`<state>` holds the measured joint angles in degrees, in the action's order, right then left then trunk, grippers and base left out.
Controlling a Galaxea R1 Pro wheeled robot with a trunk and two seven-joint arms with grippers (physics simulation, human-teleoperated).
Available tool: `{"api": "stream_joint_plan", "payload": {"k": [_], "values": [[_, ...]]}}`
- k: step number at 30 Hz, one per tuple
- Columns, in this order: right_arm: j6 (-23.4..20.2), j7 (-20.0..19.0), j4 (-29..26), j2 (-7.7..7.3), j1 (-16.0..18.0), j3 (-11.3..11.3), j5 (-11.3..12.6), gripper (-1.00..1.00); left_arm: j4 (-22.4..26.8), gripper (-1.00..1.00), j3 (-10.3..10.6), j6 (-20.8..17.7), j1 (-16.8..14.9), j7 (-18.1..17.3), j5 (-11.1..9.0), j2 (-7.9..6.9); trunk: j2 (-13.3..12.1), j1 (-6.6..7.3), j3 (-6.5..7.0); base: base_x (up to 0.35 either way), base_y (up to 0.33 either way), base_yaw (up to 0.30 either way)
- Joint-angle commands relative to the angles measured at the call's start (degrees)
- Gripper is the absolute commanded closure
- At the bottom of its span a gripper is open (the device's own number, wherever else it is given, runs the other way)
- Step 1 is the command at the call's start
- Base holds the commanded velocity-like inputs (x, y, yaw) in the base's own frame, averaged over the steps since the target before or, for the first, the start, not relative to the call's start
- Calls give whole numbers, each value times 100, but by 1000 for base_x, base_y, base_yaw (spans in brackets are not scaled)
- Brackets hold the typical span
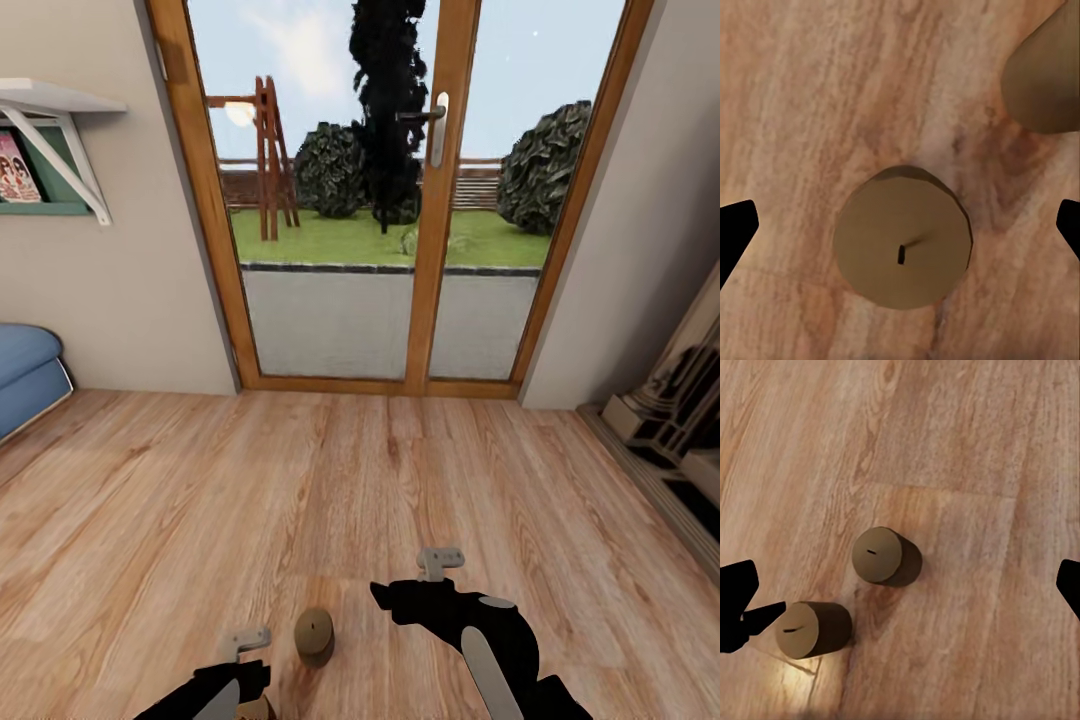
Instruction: Place each of the two pumpkins and all three candles from the living room inside a cabinet in the living room (use any cabinet), then make sure every cabinet is closed, and position the cauldron so it is next to a table in the living room.
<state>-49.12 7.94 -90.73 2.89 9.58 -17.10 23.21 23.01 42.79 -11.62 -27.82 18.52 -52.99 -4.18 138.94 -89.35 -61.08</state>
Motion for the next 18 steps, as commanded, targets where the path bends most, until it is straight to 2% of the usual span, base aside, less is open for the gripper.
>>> {"api": "stream_joint_plan", "payload": {"k": [1,4,6,7,8,9,11,12,14,18], "values": [[-16,57,-6,1,2,-4,63,-100,19,-100,45,-17,-4,47,-36,-6,44,-21,-24,0,0,0],[2,-130,-11,1,5,3,75,-100,19,-100,45,-16,-4,47,-27,-5,164,-87,-78,0,0,0],[10,-641,-13,-19,3,29,72,-100,19,-100,45,-16,-4,47,-23,-4,244,-131,-113,0,0,0],[13,-1420,-14,-146,1,217,73,-100,19,-100,45,-16,-4,47,-21,-4,285,-153,-131,0,0,0],[12,-1672,-14,-196,1,299,74,-100,19,-100,45,-16,-4,47,-20,-4,325,-175,-149,0,0,0],[9,-2166,-14,-285,0,488,72,-100,19,-100,45,-16,-4,47,-20,-4,365,-197,-167,0,0,0],[1,-2614,-14,-352,0,696,68,-100,19,-100,45,-16,-3,47,-19,-4,430,-234,-205,0,0,0],[-8,-2956,-11,-394,0,887,62,-100,19,-100,45,-16,-3,47,-19,-4,432,-236,-227,0,0,0],[-17,-3256,-9,-429,-3,1070,51,-100,20,-100,47,-16,-3,47,-19,-4,434,-241,-271,0,0,0],[-24,-3489,-7,-456,-8,1212,24,-100,25,-100,46,-16,-3,47,-18,-2,440,-252,-360,0,0,0]]}}
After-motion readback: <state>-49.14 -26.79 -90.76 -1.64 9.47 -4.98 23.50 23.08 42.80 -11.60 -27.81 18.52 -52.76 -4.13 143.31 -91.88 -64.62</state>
